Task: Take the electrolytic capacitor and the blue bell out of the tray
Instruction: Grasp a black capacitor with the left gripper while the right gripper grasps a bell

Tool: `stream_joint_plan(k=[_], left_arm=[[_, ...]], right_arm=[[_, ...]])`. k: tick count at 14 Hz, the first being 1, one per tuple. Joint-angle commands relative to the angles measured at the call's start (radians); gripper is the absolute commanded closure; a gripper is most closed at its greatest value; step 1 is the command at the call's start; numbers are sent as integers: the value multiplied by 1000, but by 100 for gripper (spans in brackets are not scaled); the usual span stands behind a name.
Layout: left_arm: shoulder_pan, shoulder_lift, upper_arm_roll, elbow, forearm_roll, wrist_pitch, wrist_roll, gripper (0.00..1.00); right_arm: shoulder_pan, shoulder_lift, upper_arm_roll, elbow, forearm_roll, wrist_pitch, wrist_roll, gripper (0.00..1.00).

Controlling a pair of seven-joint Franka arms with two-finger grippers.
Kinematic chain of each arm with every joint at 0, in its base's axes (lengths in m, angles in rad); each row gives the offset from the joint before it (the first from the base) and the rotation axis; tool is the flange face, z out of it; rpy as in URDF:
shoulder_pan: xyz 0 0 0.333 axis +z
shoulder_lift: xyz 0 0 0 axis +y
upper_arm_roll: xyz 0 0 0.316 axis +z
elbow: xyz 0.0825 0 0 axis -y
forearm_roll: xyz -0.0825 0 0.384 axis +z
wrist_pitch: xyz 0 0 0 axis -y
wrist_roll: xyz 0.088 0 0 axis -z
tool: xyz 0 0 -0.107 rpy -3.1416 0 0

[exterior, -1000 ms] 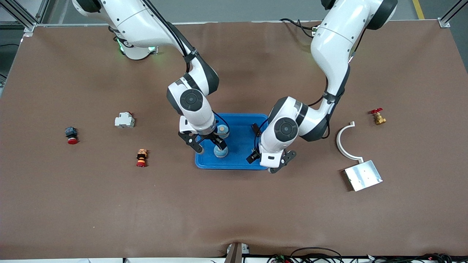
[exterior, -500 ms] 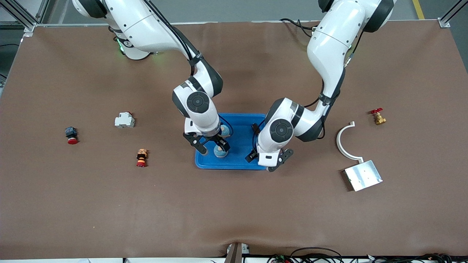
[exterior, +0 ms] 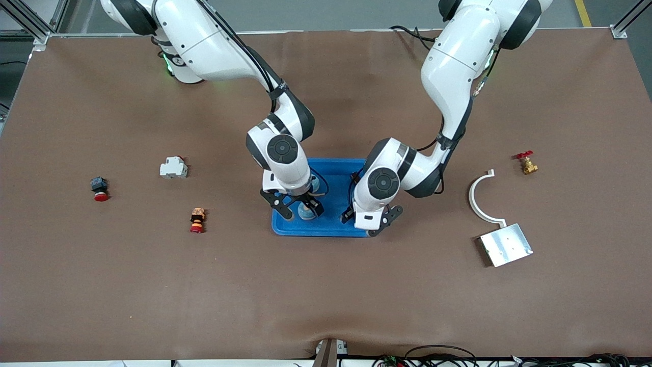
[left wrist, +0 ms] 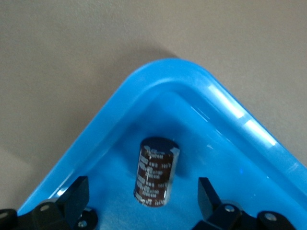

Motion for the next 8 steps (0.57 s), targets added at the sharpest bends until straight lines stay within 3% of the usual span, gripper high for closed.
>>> stream_joint_plan(k=[1, 6, 7, 8], left_arm=[[-1, 14, 8, 18, -4, 3, -11, 0], [-3, 26, 8, 21, -4, 13, -11, 0], [-6, 26, 8, 21, -6, 21, -11, 0], [-6, 26, 8, 21, -6, 32, -11, 0]], right_arm=[[17, 56, -17, 61, -27, 19, 34, 0], [18, 70, -29, 62, -27, 30, 34, 0], [18, 70, -31, 64, -27, 31, 33, 5], [18, 68, -30, 64, -27, 31, 33, 19]])
